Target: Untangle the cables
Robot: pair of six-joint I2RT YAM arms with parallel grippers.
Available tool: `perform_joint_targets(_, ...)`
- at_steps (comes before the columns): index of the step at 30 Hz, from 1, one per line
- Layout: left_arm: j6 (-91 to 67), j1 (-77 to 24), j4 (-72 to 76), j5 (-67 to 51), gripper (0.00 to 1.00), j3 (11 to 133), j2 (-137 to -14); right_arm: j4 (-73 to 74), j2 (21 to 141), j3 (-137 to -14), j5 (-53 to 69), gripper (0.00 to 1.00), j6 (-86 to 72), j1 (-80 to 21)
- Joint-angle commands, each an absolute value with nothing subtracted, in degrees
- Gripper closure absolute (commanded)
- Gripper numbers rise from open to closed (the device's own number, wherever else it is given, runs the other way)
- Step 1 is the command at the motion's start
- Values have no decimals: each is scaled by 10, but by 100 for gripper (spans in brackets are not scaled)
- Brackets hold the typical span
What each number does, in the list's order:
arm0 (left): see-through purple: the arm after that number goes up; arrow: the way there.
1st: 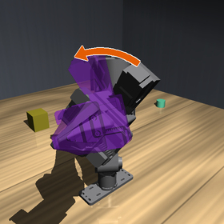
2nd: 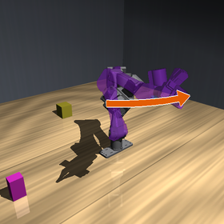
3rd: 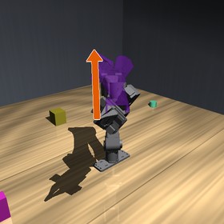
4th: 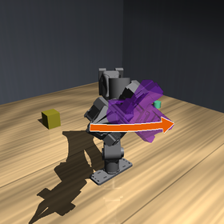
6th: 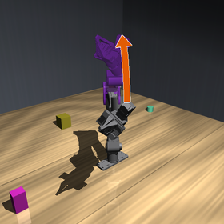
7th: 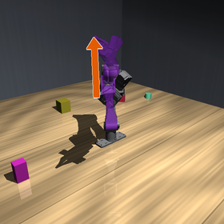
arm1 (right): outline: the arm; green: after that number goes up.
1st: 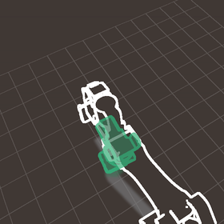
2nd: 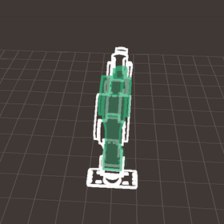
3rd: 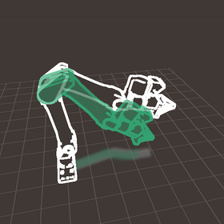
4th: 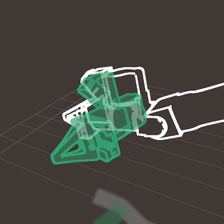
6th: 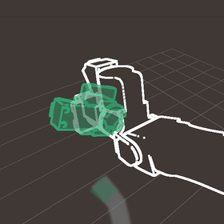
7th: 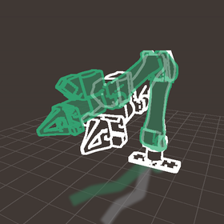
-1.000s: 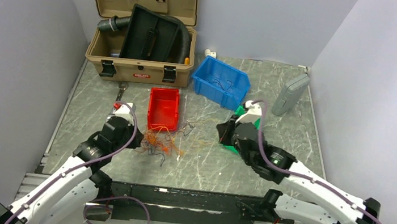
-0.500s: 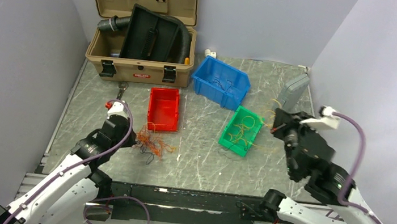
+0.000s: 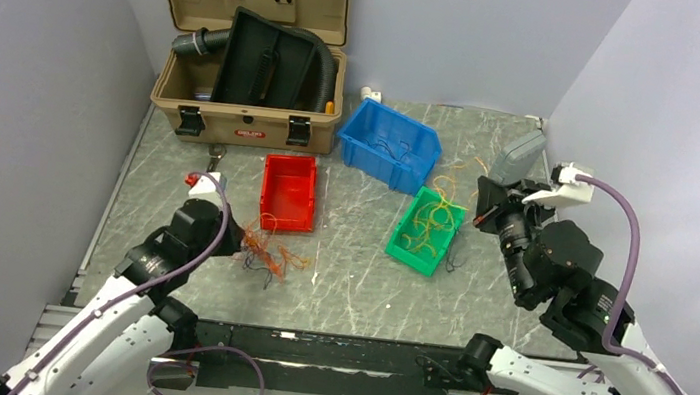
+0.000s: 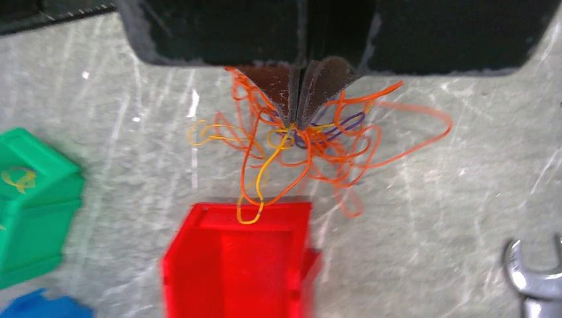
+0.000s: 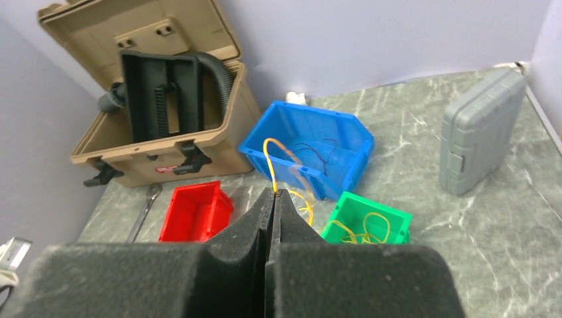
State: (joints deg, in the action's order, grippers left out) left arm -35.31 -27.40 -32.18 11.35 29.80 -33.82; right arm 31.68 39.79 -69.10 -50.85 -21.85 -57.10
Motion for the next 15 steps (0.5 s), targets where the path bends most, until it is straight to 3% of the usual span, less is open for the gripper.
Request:
perform_joint_targets(1,-313,-273,-288,32,100,343,-317,283,405,-745,-432,100,-165,-572)
perform_joint_targets(8,-314,-318,-240,-74,100,348,-360,268,466,-813,-318,100,-129,-572)
perform_joint_targets(15,-311,-441,-195,-47,100,359,-425,263,512,-840,-380,100,-116,-573)
